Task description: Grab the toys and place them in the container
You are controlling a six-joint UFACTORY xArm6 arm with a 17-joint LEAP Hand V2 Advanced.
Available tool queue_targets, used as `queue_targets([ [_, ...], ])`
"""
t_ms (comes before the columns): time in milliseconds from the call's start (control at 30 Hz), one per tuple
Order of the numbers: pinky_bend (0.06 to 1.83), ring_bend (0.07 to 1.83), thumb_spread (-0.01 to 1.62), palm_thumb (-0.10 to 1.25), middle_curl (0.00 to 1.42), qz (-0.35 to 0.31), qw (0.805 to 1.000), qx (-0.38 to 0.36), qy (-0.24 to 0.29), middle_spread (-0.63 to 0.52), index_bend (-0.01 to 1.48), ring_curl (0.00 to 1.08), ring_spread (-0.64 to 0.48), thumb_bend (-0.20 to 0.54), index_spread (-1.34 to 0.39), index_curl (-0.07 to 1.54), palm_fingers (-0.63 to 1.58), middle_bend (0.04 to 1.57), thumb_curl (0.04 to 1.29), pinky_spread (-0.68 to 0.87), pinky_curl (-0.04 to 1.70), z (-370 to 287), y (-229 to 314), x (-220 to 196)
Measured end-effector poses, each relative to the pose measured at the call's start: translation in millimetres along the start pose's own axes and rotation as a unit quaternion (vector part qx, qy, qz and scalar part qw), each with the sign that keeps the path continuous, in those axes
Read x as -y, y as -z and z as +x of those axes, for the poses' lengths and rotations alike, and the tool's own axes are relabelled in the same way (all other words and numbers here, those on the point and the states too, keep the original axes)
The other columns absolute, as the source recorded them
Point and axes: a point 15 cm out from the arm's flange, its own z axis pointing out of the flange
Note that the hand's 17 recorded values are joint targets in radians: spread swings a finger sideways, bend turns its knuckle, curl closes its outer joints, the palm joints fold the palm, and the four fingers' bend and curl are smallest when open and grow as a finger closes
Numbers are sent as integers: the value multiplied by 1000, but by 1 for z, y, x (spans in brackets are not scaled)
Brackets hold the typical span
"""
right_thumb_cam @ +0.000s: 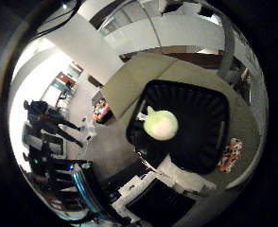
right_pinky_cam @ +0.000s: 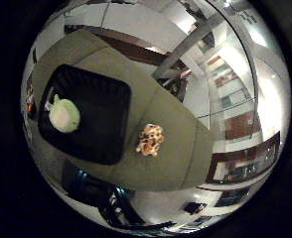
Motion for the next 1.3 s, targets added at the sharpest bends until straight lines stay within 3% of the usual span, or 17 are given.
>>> queue_targets([
  [200, 623, 396, 1052, 456, 351, -56, 996, -11, -65, -27, 179, 241, 75, -22, -361, 342, 295, 261, 293, 402, 136, 77, -9, -71],
  [433, 614, 373, 1060, 458, 353, -97, 988, -5, -120, -17, 177, 229, 83, -24, -264, 347, 338, 255, 291, 404, 70, 117, -54, -112],
  [867, 671, 417, 1058, 462, 365, -127, 976, 2, -175, 18, 178, 229, 52, -23, -209, 333, 371, 263, 293, 412, -7, 160, -164, -130],
  [1300, 703, 426, 1065, 478, 367, -152, 971, 19, -185, 40, 177, 223, 53, -24, -209, 340, 368, 257, 291, 417, -7, 155, -225, -149],
])
